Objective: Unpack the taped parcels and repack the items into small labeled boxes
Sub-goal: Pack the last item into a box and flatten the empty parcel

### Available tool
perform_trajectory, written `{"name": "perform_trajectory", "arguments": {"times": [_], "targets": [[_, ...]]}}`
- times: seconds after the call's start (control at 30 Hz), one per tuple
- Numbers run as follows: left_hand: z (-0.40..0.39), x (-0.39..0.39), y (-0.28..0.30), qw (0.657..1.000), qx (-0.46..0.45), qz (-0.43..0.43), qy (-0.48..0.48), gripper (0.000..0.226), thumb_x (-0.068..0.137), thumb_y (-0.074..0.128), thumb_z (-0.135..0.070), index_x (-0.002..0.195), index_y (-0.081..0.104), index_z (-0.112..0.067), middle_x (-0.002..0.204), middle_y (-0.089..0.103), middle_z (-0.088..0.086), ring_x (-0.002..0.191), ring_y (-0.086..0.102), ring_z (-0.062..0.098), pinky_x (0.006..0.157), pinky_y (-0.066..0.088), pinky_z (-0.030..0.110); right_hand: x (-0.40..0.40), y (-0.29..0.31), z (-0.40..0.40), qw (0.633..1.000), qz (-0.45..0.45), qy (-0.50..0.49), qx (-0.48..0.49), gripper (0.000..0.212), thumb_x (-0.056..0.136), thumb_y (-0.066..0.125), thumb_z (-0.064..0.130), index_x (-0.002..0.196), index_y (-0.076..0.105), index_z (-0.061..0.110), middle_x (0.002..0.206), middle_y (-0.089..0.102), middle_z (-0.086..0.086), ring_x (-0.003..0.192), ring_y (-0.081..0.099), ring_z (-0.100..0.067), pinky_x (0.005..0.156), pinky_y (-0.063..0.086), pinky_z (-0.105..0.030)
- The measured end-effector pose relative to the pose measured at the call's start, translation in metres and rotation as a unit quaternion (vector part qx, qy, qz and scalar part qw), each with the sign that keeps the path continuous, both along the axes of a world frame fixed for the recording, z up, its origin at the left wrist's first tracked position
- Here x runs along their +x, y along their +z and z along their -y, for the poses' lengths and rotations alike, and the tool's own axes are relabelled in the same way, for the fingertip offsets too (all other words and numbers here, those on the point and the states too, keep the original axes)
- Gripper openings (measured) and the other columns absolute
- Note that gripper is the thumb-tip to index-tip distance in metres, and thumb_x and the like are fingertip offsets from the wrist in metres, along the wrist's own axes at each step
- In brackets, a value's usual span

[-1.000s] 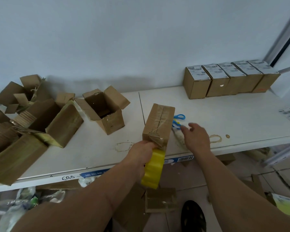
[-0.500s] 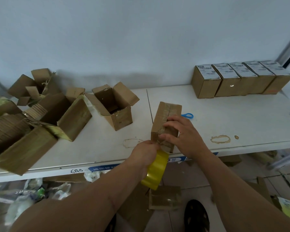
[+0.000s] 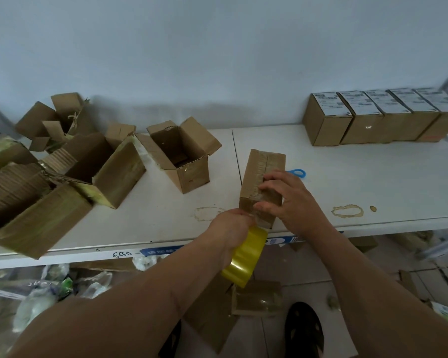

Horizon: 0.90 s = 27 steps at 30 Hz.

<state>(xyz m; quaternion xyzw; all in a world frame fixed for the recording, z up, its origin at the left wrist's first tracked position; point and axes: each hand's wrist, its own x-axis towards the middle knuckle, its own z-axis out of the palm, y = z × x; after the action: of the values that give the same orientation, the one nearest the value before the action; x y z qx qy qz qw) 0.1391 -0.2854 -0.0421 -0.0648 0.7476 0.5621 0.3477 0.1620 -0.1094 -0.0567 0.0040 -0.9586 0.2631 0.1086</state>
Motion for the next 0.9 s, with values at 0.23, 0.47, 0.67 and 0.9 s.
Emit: {"name": "perform_trajectory", "arguments": {"times": [0.23,0.47,0.67,0.9], "targets": [[0.014,0.008,0.004,1.000,0.007,0.003,-0.014,0.017,0.089,0.066,-0.027,0.105,0.070,-0.020,0.109,0.066,0.007,0.105,0.062,0.029,0.098,0.051,0.049,-0.003,-0.006,0.005,1.000,-0.021,-0.013,-0.016,0.047,0.084,0.072,0.036,0.125,0.056,0.019,0.144,0.041,0.002,0.142,0.025,-0.018,0.115,0.028,-0.043],[0.030,0.006,0.019,0.999,0.036,-0.022,0.017,0.009,0.094,0.061,-0.030,0.095,0.070,-0.027,0.108,0.065,0.008,0.102,0.063,0.031,0.092,0.055,0.050,-0.004,0.005,0.012,0.999,-0.009,-0.029,-0.014,0.054,0.080,0.074,0.045,0.124,0.053,0.023,0.143,0.041,0.005,0.139,0.026,-0.013,0.112,0.032,-0.042],[0.045,-0.009,0.026,0.991,0.044,-0.118,0.045,0.013,0.097,0.058,-0.032,0.095,0.069,-0.026,0.098,0.064,0.001,0.091,0.062,0.022,0.074,0.052,0.036,0.019,0.042,0.063,0.977,-0.109,-0.120,-0.142,0.024,0.091,0.063,0.041,0.110,0.054,0.030,0.115,0.053,0.009,0.106,0.050,-0.008,0.084,0.043,-0.021],[0.068,-0.014,0.025,0.974,0.002,-0.226,0.004,0.014,0.098,0.057,-0.031,0.088,0.066,-0.034,0.111,0.059,-0.002,0.098,0.058,0.014,0.085,0.051,0.033,0.033,0.018,0.117,0.936,0.069,-0.104,-0.328,0.045,0.090,0.068,0.031,0.128,0.044,0.032,0.119,0.049,0.009,0.108,0.050,-0.004,0.079,0.041,-0.011]]}}
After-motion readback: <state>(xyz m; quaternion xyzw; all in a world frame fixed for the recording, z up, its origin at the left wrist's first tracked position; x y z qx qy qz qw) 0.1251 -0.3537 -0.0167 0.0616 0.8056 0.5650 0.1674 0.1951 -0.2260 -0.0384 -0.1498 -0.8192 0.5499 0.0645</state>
